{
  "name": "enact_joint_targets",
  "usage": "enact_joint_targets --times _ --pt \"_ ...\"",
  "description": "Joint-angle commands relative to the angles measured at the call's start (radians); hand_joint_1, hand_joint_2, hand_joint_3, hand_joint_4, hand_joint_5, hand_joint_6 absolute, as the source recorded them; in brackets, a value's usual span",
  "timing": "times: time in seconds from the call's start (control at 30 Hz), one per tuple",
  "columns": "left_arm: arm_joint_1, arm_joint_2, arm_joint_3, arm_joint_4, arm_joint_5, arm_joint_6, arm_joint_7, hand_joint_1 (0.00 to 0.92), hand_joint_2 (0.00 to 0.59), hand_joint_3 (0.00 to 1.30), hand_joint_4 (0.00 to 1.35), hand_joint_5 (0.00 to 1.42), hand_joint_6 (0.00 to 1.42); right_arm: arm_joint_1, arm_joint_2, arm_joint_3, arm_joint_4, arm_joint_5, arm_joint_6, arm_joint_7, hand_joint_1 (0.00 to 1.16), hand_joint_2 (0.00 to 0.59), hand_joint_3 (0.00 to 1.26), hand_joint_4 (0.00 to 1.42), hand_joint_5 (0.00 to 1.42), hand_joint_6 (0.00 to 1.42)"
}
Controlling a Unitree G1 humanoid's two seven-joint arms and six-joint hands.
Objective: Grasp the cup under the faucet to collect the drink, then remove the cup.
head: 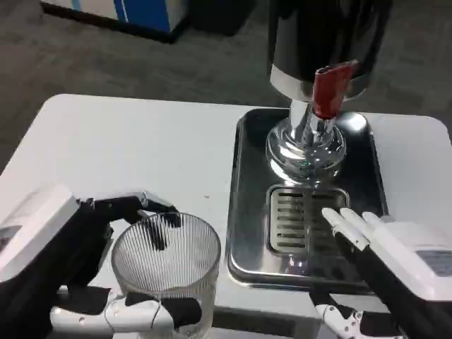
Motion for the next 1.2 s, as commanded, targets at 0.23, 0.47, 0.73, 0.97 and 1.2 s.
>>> enact_joint_targets --times 0.23,0.47,0.73,0.97,1.2 --pt "0.009 0.006 0.016 -0.027 -0.008 0.001 -0.005 0.417 0.088 0.96 1.18 1.39 1.42 0.014 0.001 -0.006 -0.02 0.006 -0.008 0.016 0.48 0.478 0.02 0.0 0.0 0.0" --pt "0.007 0.005 0.015 -0.021 -0.012 0.001 -0.005 0.417 0.089 0.96 1.18 1.39 1.42 0.016 0.005 -0.007 -0.021 0.003 -0.006 0.019 0.48 0.479 0.03 0.0 0.0 0.0" --pt "-0.03 0.005 -0.009 -0.001 -0.003 0.006 0.001 0.417 0.09 0.96 1.18 1.39 1.42 0.021 0.015 -0.02 -0.022 0.004 0.001 0.011 0.48 0.48 0.03 0.0 0.0 0.0" --pt "-0.08 0.002 -0.032 0.028 0.017 0.015 0.011 0.417 0.091 0.96 1.18 1.39 1.42 0.019 0.024 -0.047 -0.022 0.01 0.008 0.011 0.48 0.48 0.03 0.0 0.0 0.0" --pt "-0.231 0.004 -0.098 0.146 0.086 0.029 0.04 0.417 0.091 0.96 1.18 1.39 1.42 0.01 0.024 -0.091 -0.017 0.036 0.026 0.004 0.48 0.48 0.03 0.0 0.0 0.0"
